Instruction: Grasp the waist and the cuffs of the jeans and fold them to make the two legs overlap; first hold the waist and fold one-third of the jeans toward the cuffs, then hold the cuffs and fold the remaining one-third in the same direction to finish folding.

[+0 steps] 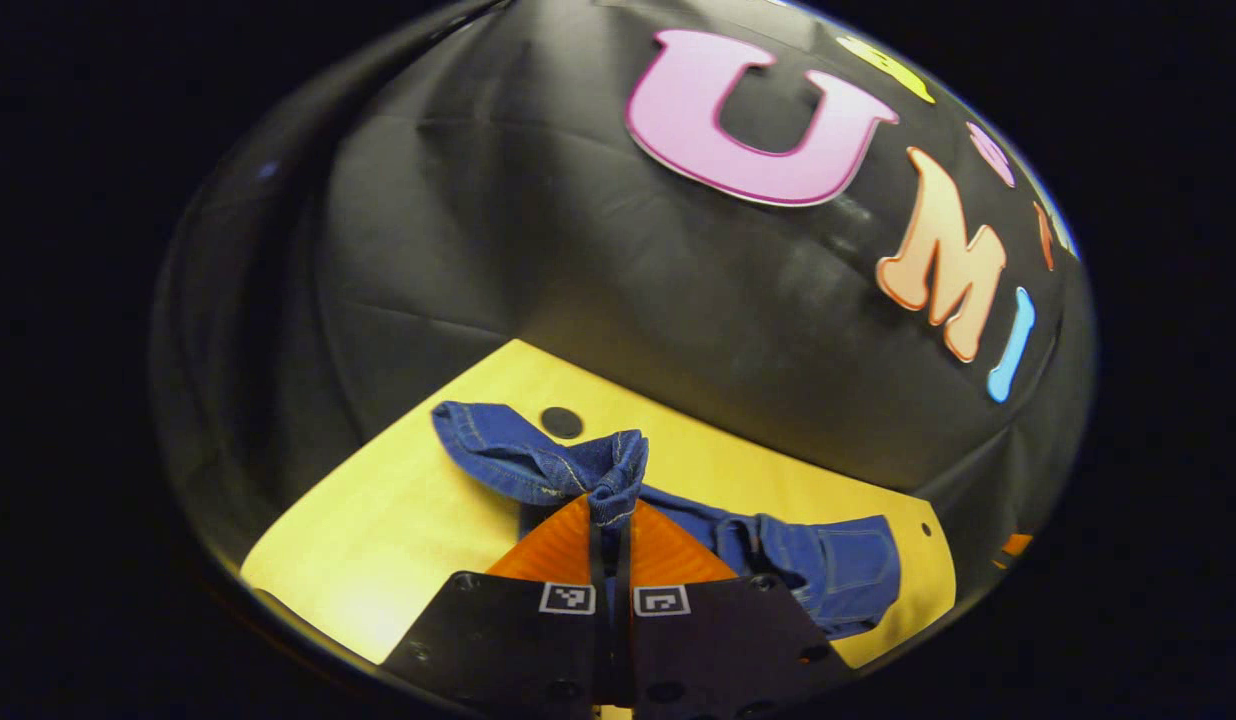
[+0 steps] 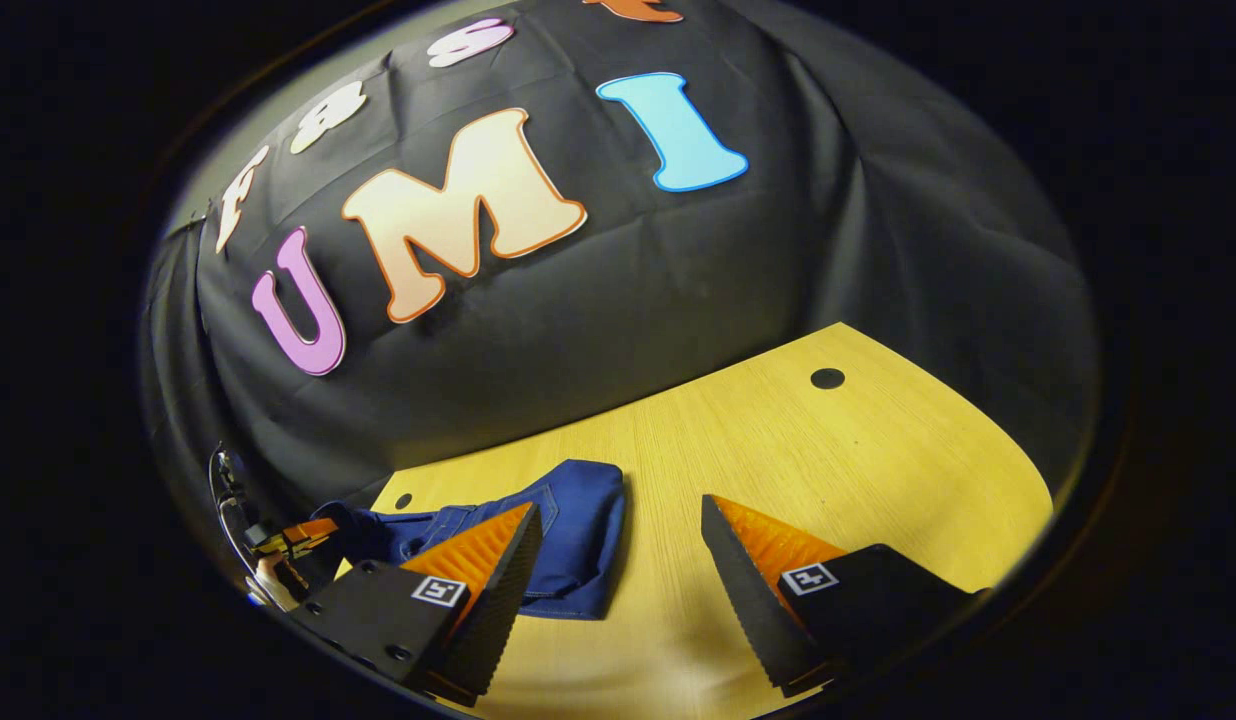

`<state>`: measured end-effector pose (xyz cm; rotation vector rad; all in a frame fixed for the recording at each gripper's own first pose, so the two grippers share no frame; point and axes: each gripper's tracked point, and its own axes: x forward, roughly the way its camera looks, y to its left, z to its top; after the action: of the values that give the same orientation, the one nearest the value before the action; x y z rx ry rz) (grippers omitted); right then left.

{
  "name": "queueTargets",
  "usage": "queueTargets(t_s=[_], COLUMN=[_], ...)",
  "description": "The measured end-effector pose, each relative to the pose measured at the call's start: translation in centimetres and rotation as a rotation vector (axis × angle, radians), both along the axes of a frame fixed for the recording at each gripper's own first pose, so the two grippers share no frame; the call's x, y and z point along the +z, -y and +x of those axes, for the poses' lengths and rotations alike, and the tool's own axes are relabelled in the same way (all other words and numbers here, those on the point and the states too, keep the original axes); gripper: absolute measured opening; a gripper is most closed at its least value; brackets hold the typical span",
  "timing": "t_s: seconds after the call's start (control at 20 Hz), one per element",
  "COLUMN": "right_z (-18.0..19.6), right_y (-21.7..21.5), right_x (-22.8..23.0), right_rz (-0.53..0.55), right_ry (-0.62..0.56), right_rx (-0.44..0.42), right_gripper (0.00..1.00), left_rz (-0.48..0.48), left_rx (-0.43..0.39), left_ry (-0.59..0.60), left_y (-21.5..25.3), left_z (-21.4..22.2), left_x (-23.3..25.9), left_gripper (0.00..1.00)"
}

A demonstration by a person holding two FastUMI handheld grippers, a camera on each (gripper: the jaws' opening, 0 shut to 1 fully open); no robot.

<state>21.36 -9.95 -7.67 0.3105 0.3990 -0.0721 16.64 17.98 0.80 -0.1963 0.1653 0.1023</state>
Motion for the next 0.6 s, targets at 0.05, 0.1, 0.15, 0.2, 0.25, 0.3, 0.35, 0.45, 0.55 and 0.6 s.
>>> queueTargets(t_s=[0.05,0.1,0.15,0.2,0.25,0.3,0.35,0.45,0.55,0.6], right_z=[-0.1,0.1,0.1,0.1,0.0,0.1,-0.1,-0.4,-0.9,-1.0], right_y=[0.7,1.4,2.2,3.0,3.9,4.8,5.7,7.8,10.1,11.3], right_x=[-0.2,-0.1,-0.2,-0.3,-0.3,-0.2,-0.2,-0.1,-0.3,-0.4], right_rz=[0.013,0.02,0.022,0.022,0.023,0.026,0.029,0.029,0.011,0.004], right_ry=[0.002,0.003,0.004,0.002,0.001,0.001,0.003,0.005,-0.004,-0.01], right_rx=[0.0,-0.001,0.001,0.004,0.005,0.006,0.006,0.004,0.001,-0.003], right_gripper=[0.98,0.98,0.98,0.93,0.94,0.93,0.93,0.93,0.98,0.93], left_rz=[-0.002,-0.003,0.0,0.009,0.021,0.035,0.051,0.072,0.08,0.089], left_rx=[-0.02,-0.041,-0.059,-0.076,-0.095,-0.113,-0.131,-0.164,-0.2,-0.219], left_ry=[0.008,0.016,0.018,0.017,0.02,0.02,0.017,0.013,0.0,-0.01], left_y=[1.9,4.1,6.1,8.3,10.2,12.1,14.0,18.0,22.2,24.4], left_z=[-0.2,0.3,0.6,1.3,1.6,1.8,2.1,2.7,3.5,4.0], left_x=[0.9,1.6,2.1,2.3,2.6,3.0,3.1,3.4,2.8,2.4], left_gripper=[0.0,0.0,0.0,0.0,0.0,0.0,0.0,0.0,0.0,0.0])
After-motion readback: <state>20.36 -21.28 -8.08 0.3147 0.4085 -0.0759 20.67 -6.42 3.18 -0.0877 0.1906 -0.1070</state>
